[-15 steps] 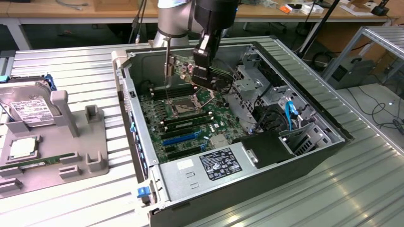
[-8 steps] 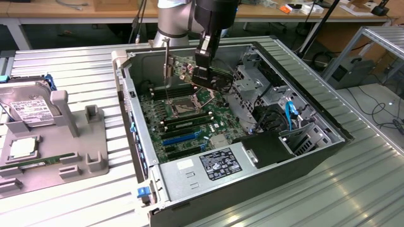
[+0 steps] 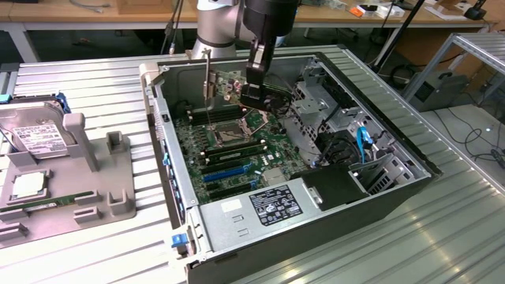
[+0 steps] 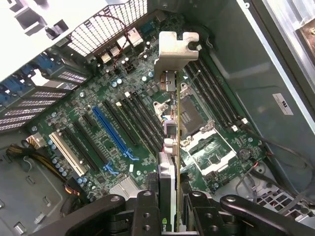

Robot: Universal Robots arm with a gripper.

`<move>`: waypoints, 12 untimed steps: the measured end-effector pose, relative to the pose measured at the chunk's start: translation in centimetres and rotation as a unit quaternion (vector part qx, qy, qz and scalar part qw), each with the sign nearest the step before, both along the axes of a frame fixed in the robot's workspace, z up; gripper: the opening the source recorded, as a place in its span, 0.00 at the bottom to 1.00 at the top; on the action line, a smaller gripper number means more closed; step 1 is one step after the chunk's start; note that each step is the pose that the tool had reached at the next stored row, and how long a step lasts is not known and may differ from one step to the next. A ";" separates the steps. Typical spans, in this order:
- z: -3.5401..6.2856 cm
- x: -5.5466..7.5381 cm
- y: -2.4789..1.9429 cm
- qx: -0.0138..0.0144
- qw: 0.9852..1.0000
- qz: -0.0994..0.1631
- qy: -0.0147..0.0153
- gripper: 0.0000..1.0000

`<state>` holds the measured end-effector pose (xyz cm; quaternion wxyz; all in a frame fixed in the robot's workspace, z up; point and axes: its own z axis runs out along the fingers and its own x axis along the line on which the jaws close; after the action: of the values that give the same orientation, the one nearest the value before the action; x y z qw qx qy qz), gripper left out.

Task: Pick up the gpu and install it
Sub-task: 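Insert the gpu into the slot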

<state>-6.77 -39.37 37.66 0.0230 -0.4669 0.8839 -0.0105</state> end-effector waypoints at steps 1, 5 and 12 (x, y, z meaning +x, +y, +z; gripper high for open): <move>0.00 0.0 0.00 0.000 1.000 0.003 0.000 0.27; -0.01 0.0 0.00 0.000 1.000 0.016 0.000 0.27; -0.02 0.1 0.00 0.000 0.999 0.036 0.000 0.27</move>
<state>-6.66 -39.37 37.64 0.0233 -0.4987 0.8664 -0.0097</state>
